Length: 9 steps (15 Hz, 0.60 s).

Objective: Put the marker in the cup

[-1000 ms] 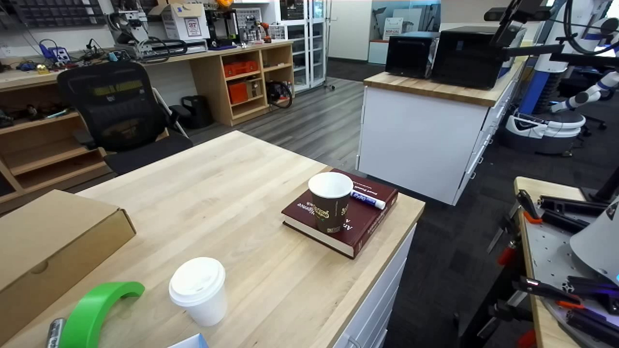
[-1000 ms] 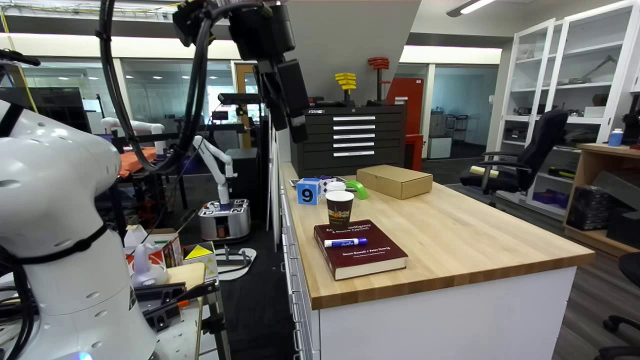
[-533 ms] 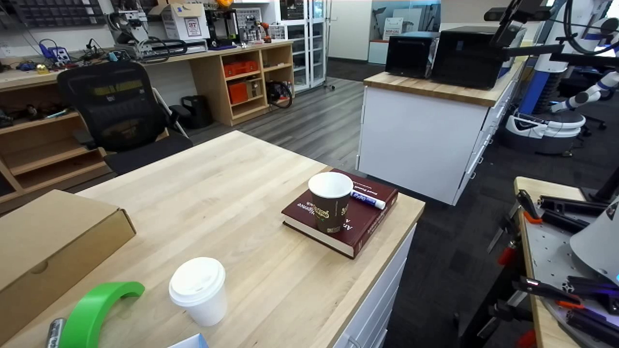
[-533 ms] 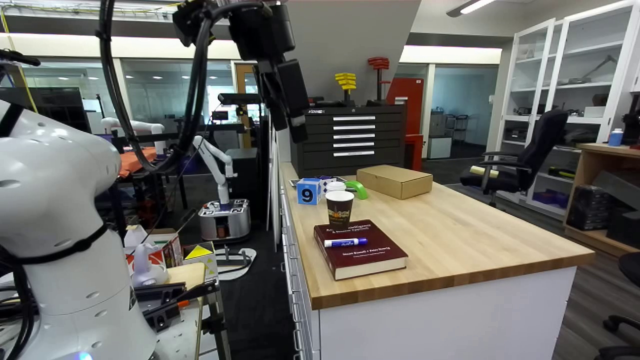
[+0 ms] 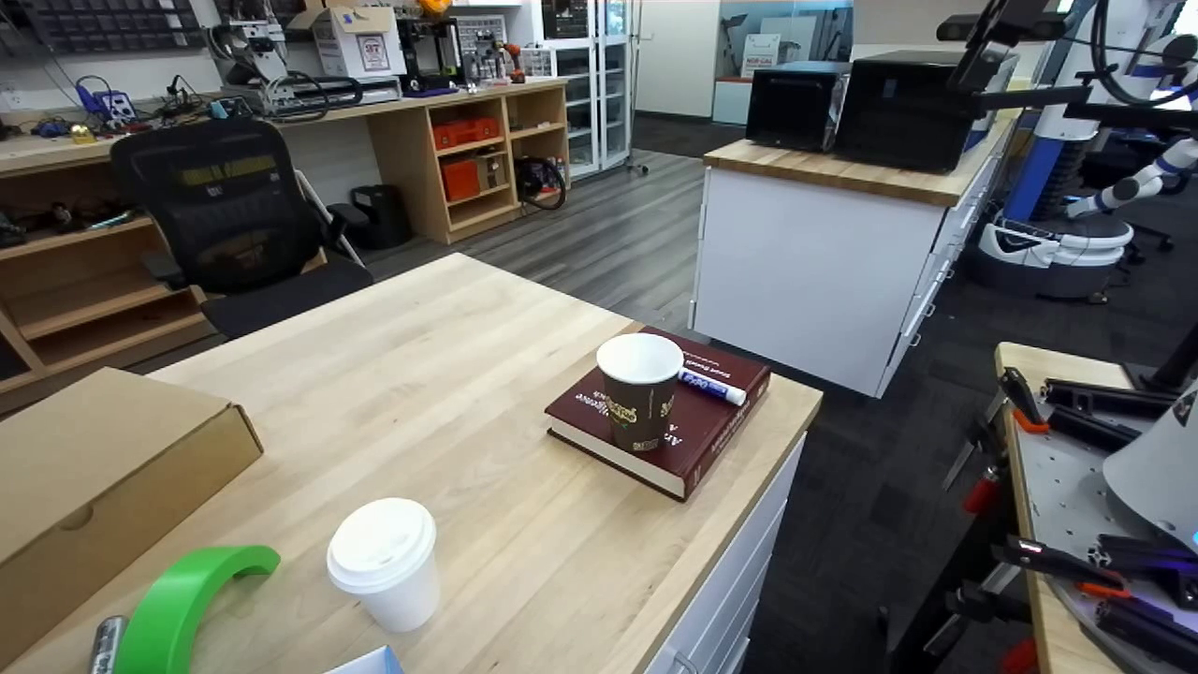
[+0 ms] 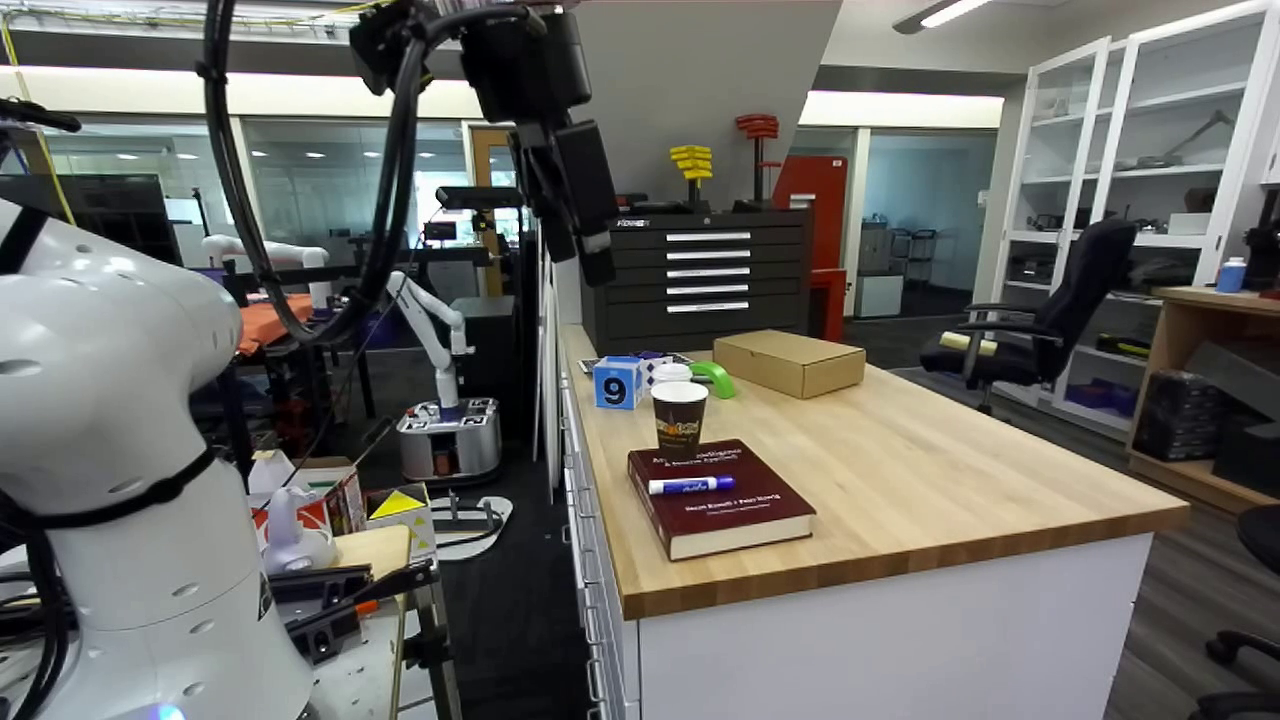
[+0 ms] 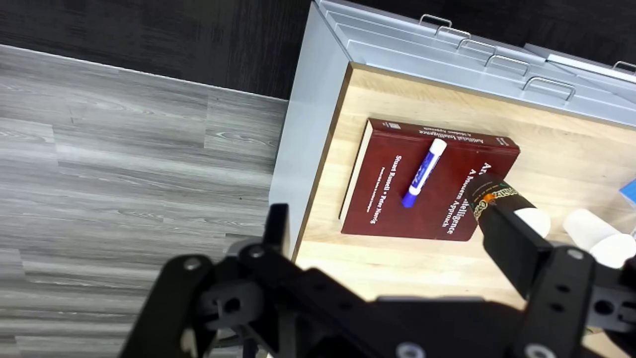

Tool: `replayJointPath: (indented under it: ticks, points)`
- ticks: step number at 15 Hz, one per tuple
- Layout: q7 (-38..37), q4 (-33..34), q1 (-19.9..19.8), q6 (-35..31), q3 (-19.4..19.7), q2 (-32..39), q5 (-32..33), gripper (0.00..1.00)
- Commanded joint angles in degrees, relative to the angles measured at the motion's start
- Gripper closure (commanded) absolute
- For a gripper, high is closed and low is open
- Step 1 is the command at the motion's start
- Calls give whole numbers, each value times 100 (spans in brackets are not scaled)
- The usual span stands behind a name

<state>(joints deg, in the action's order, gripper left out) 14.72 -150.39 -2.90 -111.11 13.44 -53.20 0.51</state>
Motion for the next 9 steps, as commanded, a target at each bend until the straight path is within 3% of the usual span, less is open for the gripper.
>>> replayJointPath:
  ticks: [1, 9]
  points:
    - [-485, 95, -43, -296, -347, 396, -79, 0]
    - [-2127, 491, 3, -1139, -1277, 1792, -427, 0]
